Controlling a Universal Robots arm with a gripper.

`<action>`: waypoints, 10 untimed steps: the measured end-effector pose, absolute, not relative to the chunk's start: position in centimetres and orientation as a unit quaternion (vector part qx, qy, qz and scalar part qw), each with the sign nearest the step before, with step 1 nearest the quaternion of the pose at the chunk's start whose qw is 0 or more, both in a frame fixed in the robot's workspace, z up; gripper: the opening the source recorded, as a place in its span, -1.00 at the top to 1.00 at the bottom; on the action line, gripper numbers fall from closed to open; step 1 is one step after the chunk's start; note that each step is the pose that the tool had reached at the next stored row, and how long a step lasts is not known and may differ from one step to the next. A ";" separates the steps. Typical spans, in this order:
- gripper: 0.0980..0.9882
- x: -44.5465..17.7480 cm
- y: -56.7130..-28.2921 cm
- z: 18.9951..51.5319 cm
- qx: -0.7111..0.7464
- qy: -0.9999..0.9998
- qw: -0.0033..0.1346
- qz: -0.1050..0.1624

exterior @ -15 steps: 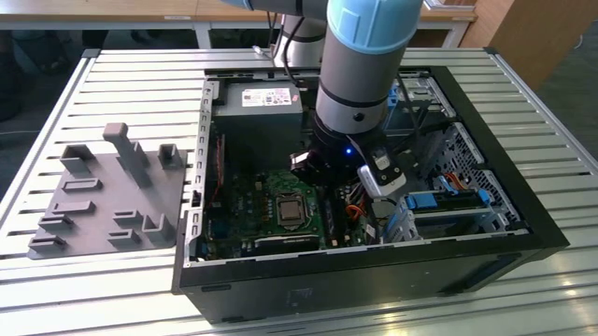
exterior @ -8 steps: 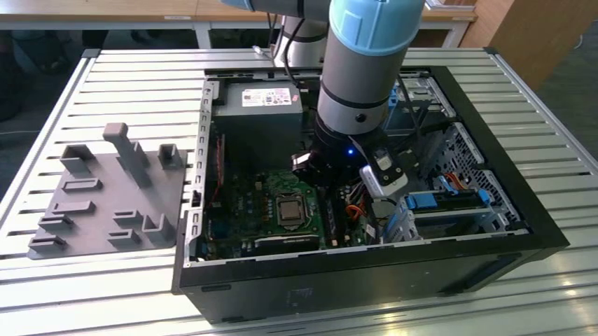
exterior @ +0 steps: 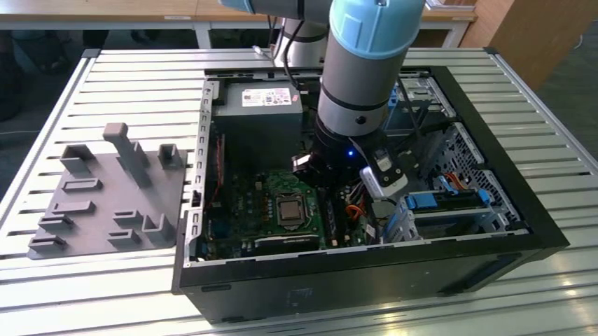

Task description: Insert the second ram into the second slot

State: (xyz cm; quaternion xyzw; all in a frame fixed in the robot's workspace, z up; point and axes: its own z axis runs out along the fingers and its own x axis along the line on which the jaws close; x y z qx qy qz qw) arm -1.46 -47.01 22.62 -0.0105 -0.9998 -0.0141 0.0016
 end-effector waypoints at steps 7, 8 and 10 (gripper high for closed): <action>0.91 -1.4 -47.0 22.4 -0.011 -1.000 0.002 -0.014; 0.91 -1.4 -47.0 22.4 -0.010 -1.000 0.002 -0.014; 0.91 -1.4 -47.0 22.3 -0.010 -1.000 0.002 -0.015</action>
